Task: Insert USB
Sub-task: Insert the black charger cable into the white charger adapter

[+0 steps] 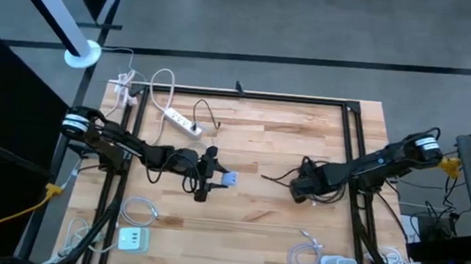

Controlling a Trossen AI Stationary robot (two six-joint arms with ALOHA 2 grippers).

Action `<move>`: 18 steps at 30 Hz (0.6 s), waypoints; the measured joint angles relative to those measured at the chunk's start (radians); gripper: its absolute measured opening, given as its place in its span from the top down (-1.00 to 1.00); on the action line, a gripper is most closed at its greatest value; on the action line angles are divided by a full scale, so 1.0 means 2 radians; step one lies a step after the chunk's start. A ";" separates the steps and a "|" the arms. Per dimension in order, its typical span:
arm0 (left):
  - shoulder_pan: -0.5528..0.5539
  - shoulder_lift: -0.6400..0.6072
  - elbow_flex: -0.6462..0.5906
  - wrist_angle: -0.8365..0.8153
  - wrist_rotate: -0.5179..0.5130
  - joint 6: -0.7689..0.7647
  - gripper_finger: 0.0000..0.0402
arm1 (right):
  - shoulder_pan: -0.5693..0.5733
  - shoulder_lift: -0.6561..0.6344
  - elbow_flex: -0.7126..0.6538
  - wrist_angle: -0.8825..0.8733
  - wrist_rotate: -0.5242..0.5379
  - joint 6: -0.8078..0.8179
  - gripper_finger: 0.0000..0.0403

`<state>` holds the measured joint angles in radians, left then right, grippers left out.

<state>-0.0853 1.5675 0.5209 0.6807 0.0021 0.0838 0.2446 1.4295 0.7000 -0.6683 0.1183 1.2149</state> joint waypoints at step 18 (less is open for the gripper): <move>0.002 -0.101 -0.018 -0.095 -0.019 0.016 0.02 | -0.008 -0.017 0.063 0.013 0.030 -0.177 1.00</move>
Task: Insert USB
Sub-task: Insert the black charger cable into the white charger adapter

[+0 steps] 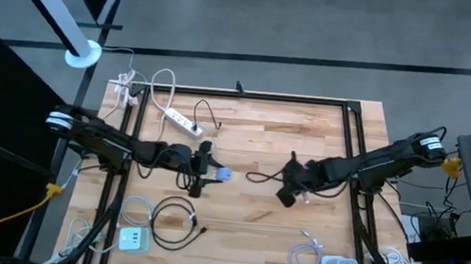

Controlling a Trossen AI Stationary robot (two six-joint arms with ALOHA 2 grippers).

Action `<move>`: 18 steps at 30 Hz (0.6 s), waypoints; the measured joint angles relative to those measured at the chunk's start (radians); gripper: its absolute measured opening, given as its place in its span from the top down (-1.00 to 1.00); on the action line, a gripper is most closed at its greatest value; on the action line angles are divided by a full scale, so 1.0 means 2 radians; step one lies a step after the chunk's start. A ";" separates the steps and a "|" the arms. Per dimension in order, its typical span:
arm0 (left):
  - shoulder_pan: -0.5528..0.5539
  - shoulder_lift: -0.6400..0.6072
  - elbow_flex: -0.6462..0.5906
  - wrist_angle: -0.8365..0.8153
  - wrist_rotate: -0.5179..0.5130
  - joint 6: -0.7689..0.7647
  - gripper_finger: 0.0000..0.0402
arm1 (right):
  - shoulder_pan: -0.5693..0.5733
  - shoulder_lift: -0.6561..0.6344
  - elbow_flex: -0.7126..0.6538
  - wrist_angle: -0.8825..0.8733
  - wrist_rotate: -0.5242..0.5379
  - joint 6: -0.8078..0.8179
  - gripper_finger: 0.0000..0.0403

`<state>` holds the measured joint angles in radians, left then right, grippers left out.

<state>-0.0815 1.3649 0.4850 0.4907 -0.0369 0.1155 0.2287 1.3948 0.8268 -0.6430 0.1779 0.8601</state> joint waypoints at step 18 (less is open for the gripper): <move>-0.080 -0.265 0.062 -0.316 -0.002 -0.068 0.02 | 0.000 0.227 0.072 0.532 -0.063 -0.271 1.00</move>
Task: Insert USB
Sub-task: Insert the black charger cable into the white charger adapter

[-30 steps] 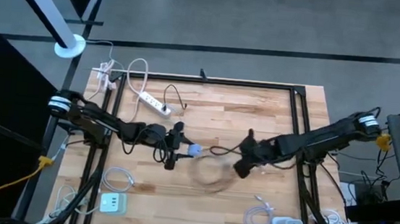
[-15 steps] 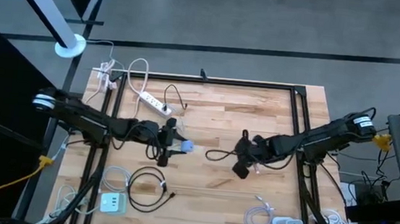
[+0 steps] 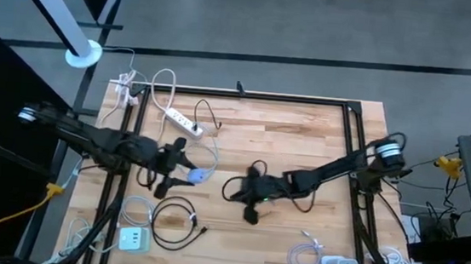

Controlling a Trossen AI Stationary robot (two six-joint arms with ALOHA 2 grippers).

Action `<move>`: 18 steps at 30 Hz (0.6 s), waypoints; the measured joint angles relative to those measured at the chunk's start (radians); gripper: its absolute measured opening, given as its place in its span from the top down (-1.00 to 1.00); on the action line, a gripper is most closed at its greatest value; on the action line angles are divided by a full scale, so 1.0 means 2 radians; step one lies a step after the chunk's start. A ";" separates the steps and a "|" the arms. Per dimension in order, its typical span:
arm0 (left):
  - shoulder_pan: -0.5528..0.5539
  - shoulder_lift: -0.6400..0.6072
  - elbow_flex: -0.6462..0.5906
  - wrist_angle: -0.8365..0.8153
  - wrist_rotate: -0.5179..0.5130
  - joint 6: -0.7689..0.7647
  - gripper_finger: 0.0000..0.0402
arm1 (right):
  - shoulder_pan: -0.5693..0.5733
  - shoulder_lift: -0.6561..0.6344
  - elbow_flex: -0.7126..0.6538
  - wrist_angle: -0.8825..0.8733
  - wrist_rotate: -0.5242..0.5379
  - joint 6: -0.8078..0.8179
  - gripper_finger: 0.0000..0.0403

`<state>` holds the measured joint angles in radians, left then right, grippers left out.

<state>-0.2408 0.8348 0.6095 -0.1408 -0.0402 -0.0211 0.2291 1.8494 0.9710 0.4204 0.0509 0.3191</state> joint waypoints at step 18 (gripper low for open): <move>-0.020 -0.052 0.032 -0.056 -0.021 -0.045 0.02 | 0.051 0.287 0.372 -0.162 -0.035 -0.040 1.00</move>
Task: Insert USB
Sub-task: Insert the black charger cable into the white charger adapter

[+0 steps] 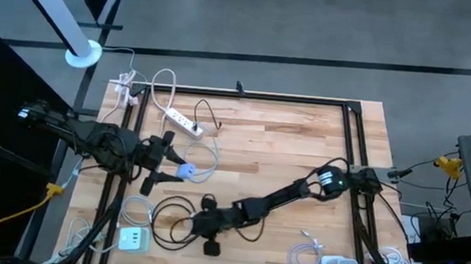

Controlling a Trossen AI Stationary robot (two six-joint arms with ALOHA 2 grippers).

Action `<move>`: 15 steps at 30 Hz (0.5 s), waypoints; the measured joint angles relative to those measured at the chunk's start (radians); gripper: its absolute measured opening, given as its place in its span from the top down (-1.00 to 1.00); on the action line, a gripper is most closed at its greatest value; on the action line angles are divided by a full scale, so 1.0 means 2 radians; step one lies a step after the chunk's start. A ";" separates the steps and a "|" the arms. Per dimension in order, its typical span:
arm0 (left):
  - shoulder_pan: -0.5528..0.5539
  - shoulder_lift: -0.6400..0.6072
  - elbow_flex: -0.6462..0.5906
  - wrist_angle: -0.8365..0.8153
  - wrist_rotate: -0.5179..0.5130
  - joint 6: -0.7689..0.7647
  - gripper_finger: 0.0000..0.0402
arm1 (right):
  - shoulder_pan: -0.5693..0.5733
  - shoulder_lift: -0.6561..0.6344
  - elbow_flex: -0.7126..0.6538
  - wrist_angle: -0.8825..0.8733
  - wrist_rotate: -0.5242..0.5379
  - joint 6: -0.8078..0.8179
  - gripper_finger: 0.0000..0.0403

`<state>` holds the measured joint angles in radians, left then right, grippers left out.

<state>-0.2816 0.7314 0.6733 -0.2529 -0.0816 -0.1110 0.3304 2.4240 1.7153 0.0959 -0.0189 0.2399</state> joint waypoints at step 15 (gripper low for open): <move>-0.004 0.026 -0.010 0.000 -0.017 -0.018 0.02 | 0.045 -0.104 0.000 -0.610 0.220 0.040 1.00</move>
<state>-0.2901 0.7844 0.6533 -0.2524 -0.1151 -0.1477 0.4203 2.2154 1.7159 -1.1238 0.4217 0.3202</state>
